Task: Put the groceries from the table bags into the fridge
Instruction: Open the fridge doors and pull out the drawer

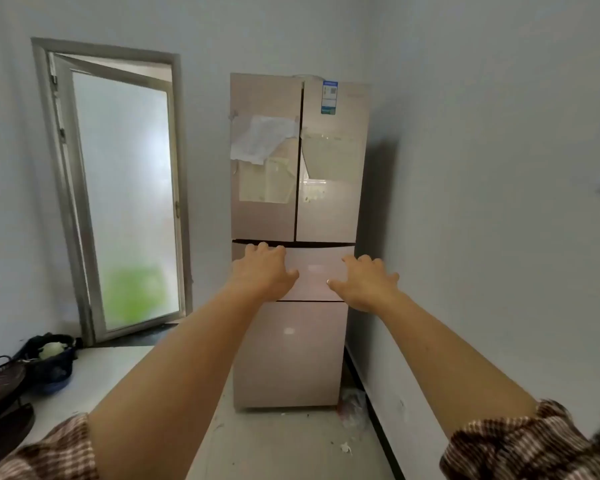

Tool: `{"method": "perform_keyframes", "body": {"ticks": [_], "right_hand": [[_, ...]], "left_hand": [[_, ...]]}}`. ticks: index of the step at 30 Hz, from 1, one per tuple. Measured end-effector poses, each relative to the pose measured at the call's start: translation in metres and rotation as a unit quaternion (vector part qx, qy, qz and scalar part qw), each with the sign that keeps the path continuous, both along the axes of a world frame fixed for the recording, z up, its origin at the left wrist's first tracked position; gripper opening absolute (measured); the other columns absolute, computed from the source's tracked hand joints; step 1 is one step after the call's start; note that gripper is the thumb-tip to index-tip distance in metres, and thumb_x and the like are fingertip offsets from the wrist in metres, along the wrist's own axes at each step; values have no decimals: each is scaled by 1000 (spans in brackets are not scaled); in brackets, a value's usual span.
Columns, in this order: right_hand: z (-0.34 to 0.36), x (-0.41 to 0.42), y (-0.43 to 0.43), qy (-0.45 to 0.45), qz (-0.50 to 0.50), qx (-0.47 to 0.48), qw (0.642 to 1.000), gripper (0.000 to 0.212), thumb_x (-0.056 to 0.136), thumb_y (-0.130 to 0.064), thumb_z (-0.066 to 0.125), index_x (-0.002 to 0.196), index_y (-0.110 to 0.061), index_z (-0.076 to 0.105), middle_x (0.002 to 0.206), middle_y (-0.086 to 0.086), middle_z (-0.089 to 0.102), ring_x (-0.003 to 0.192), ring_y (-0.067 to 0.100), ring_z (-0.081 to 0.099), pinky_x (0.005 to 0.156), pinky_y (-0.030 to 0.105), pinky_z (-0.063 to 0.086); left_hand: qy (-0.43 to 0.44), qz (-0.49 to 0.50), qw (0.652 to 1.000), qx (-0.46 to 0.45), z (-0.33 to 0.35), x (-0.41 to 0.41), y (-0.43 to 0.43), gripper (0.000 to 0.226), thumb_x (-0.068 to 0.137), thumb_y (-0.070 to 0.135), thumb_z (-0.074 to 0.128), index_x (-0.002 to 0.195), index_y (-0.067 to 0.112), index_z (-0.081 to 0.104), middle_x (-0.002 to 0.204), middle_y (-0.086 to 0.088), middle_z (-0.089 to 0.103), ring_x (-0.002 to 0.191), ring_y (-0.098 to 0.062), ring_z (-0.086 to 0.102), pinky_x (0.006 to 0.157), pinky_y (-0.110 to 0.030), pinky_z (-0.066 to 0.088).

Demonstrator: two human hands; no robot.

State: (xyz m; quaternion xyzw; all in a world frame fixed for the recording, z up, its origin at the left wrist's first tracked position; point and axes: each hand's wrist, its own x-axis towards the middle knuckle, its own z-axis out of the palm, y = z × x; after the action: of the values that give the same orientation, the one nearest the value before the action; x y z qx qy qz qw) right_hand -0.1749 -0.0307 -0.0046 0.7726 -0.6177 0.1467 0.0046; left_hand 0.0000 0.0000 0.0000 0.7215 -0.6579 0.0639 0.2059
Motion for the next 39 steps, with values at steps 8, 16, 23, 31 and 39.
{"method": "perform_keyframes", "body": {"ticks": [8,16,23,31,39], "right_hand": [[-7,58,-138,-17,-6,-6,1000,63,95,-49,46,148,-22,27,150,8,32,139,31,25,109,57,22],[-10,114,-301,-15,-28,-18,999,58,96,-45,44,146,-19,30,147,10,36,137,31,28,107,56,26],[-35,139,-438,-69,-20,-5,997,57,96,-43,45,145,-20,31,145,7,38,135,29,29,108,55,25],[-69,156,-631,-209,18,56,976,60,93,-46,50,144,-18,37,142,9,46,131,30,40,105,54,36],[-121,190,-757,-373,4,164,913,61,94,-40,54,143,-7,38,144,12,45,131,29,43,105,37,39]], "left_hand": [[-16,-4,1000,4,-5,58,-141,51,94,40,41,139,16,40,137,-13,43,128,-32,35,101,-47,40],[77,-30,996,-24,-8,114,-308,49,95,36,40,139,16,40,138,-12,43,127,-31,36,97,-44,39],[205,-45,977,-33,-34,139,-450,48,95,35,42,140,17,40,138,-13,46,121,-31,46,97,-44,44],[408,-10,913,-11,-77,143,-619,45,97,32,40,138,14,44,139,-6,49,123,-24,48,94,-33,39],[602,83,794,18,-129,153,-743,50,94,41,47,127,5,51,118,-13,57,107,-29,55,96,-43,46]]}}
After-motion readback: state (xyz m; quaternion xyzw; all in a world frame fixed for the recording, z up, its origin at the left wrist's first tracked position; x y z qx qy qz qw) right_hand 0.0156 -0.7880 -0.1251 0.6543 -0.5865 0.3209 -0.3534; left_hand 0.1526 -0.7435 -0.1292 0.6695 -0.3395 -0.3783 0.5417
